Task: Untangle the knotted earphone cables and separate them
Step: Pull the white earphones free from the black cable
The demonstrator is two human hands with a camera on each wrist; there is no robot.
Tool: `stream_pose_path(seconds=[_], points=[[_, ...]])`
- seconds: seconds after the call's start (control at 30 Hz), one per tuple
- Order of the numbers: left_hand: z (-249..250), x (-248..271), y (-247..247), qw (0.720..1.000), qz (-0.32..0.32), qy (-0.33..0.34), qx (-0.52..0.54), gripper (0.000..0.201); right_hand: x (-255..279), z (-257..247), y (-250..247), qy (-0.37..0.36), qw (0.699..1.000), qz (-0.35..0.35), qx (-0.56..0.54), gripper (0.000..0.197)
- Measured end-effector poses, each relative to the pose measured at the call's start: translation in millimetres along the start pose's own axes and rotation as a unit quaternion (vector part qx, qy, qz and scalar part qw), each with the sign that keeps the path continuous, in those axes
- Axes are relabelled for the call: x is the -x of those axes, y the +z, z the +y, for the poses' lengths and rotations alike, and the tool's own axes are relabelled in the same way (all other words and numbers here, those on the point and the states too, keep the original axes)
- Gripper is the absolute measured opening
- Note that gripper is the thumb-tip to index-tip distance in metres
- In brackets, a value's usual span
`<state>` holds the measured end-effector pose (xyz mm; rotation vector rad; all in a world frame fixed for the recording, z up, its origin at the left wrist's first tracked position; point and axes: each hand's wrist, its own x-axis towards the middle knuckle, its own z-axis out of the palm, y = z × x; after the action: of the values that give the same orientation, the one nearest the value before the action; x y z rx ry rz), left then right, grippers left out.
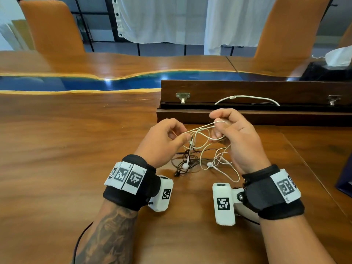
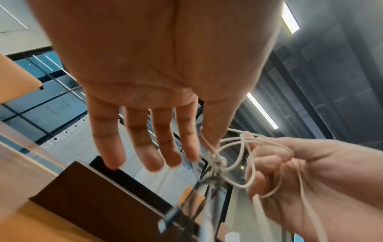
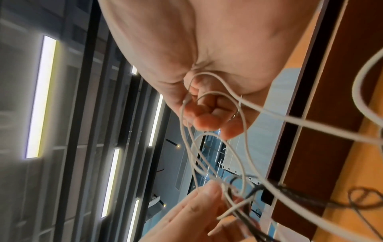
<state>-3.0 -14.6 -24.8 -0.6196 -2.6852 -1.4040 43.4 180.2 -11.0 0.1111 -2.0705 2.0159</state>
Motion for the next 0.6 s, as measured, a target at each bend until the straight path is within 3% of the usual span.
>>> stream_pose_path(seconds=[0.23, 0.33, 0.4, 0.5, 0.6], points=[[0.8, -3.6, -3.6, 0.994, 0.071, 0.016, 0.081, 0.011, -3.9, 0.2, -0.9, -0.024, 0.983, 0.104, -0.148, 0.017], [4.4, -2.4, -4.4, 0.975, 0.08, -0.022, 0.206, 0.01, -3.7, -3.1, 0.4, 0.001, 0.967, 0.092, -0.236, 0.016], [3.1, -2.5, -3.3, 0.973, 0.105, -0.016, 0.203, 0.007, -1.7, -6.6, 0.4, 0.018, 0.961, 0.071, -0.268, 0.017], [-1.5, -3.9, -2.8, 0.983, 0.139, 0.007, 0.122, 0.007, 0.3, -6.7, -2.3, 0.03, 0.966, 0.06, -0.249, 0.018], [-0.4, -3.9, -8.2, 0.967, 0.13, -0.028, 0.218, 0.012, -0.2, -2.4, -5.6, 0.042, 0.987, 0.057, -0.141, 0.018]])
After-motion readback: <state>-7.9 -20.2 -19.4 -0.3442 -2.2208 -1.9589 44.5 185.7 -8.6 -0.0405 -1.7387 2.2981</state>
